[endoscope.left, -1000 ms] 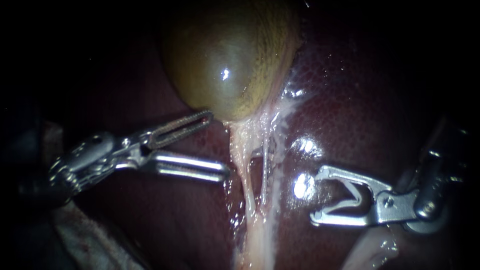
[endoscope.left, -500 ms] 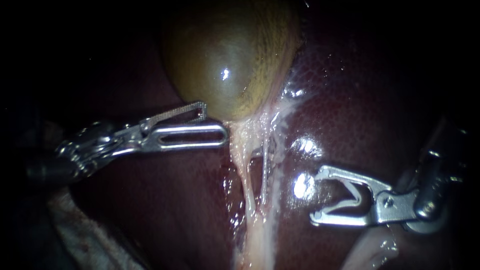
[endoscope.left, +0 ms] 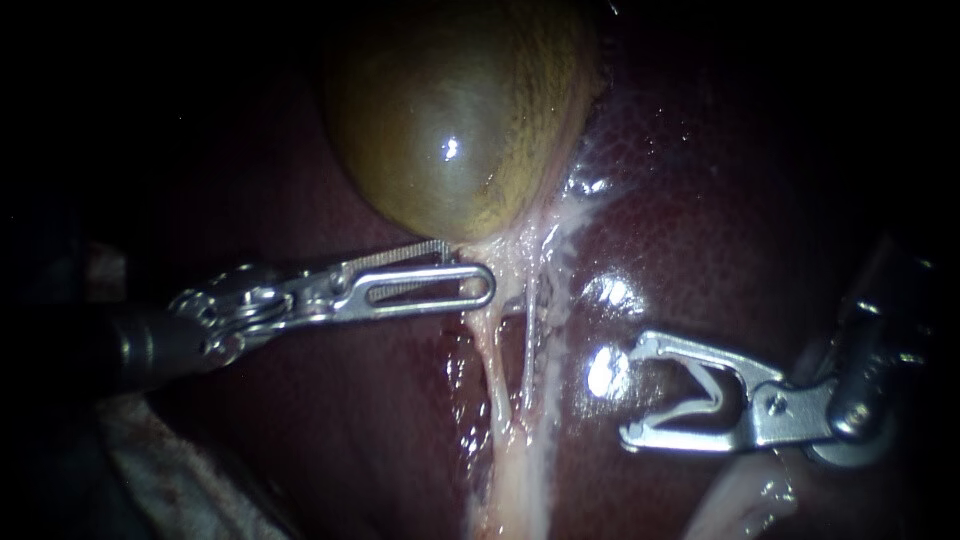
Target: Grabbing gallbladder
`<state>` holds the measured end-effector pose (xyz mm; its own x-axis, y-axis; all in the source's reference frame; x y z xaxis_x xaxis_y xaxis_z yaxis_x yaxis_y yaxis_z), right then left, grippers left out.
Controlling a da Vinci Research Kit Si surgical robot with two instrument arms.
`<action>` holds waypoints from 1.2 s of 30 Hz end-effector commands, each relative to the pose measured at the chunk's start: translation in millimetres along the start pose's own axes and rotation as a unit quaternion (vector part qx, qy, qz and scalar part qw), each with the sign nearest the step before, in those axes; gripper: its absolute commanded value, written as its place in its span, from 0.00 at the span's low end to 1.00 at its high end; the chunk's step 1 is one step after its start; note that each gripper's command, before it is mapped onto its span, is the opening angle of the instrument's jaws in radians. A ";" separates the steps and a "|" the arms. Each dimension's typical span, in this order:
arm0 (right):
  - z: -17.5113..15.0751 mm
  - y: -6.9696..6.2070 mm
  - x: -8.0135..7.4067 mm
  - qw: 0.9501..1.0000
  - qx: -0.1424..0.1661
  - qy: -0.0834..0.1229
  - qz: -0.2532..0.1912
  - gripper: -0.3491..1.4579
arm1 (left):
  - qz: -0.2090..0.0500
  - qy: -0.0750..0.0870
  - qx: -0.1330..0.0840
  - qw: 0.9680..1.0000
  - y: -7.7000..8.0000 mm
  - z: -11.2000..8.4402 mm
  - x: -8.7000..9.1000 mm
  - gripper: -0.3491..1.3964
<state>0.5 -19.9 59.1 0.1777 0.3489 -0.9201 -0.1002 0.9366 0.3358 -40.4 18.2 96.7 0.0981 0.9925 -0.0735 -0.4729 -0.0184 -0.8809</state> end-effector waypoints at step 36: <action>0.0 0.0 0.0 1.000 0.000 0.000 0.000 0.52 | -0.076 -0.017 0.043 0.996 -1.3 3.2 0.8 0.00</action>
<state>0.5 -19.9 59.2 0.1776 0.3487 -0.9202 -0.1000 0.9367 0.3356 -42.4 19.4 99.4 0.1482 0.9857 0.0804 -0.5300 0.1478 -0.8350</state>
